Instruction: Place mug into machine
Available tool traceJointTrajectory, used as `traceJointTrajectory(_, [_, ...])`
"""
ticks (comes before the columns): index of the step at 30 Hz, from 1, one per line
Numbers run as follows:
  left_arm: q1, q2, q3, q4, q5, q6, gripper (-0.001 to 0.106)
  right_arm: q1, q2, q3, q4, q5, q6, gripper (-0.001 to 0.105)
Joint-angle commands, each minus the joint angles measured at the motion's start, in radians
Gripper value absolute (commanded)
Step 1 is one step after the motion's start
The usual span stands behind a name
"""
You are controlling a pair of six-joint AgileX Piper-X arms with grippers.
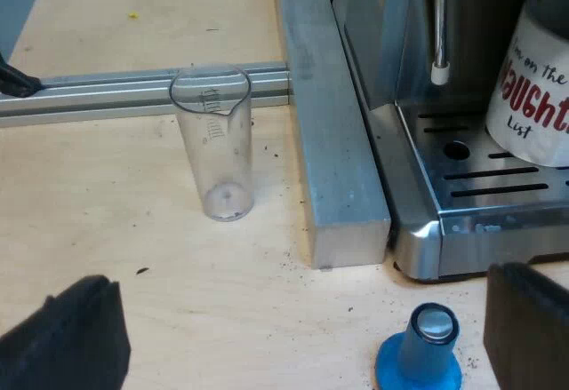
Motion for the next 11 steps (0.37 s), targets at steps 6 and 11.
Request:
traceJointTrajectory(6, [0.0, -0.129, 0.0, -0.017, 0.013, 0.002, 0.082, 0.001, -0.038, -0.004, -0.007, -0.002, -0.002, 0.088])
traceJointTrajectory(11, [0.0, -0.138, 0.0, -0.017, 0.013, 0.002, 0.082, 0.001, -0.038, -0.004, -0.007, -0.002, -0.002, 0.088])
